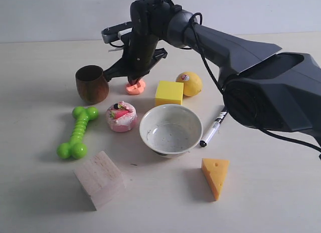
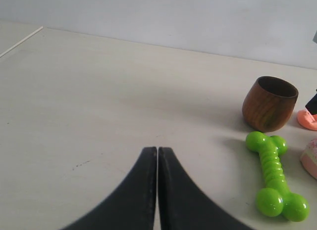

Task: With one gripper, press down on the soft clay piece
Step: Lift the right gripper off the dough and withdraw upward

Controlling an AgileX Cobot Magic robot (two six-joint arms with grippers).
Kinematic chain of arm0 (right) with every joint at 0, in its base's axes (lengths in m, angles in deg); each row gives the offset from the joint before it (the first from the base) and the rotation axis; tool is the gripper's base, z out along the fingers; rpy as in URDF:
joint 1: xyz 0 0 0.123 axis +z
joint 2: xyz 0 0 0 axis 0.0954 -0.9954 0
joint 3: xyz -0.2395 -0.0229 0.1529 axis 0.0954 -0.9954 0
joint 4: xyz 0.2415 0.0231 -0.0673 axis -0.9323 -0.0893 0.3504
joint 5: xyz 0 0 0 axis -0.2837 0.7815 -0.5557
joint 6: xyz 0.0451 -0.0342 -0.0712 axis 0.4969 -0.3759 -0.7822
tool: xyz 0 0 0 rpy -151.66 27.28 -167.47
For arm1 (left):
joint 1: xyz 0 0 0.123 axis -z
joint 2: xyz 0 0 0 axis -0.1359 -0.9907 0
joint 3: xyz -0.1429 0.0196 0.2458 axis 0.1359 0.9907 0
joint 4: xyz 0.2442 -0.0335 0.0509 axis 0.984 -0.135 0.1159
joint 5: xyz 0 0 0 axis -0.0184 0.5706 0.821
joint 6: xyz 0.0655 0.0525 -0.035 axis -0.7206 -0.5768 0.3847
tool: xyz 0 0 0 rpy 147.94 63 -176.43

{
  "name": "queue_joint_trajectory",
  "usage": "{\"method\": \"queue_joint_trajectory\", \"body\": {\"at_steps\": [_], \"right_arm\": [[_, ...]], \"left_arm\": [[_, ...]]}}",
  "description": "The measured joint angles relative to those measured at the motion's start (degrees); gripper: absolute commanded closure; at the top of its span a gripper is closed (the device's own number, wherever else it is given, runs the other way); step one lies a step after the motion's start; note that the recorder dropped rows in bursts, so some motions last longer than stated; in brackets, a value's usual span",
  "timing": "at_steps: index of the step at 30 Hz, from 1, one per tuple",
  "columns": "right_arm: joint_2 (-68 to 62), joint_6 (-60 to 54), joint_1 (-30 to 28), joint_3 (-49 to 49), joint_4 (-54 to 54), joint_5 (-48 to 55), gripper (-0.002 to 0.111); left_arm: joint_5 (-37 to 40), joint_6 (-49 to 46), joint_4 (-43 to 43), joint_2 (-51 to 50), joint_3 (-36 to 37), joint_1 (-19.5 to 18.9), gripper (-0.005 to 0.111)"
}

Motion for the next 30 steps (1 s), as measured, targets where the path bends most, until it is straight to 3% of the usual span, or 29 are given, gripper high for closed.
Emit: {"method": "queue_joint_trajectory", "body": {"at_steps": [5, 15, 30], "right_arm": [[1.7, 0.0, 0.0, 0.0, 0.3, -1.4, 0.108], [8.2, 1.3, 0.0, 0.0, 2.7, 5.9, 0.108], [27.0, 7.5, 0.0, 0.0, 3.4, 5.9, 0.108]], "left_arm": [[0.0, 0.0, 0.0, 0.0, 0.0, 0.0, 0.103], [0.0, 0.0, 0.0, 0.0, 0.0, 0.0, 0.103], [0.0, 0.0, 0.0, 0.0, 0.0, 0.0, 0.103]]}}
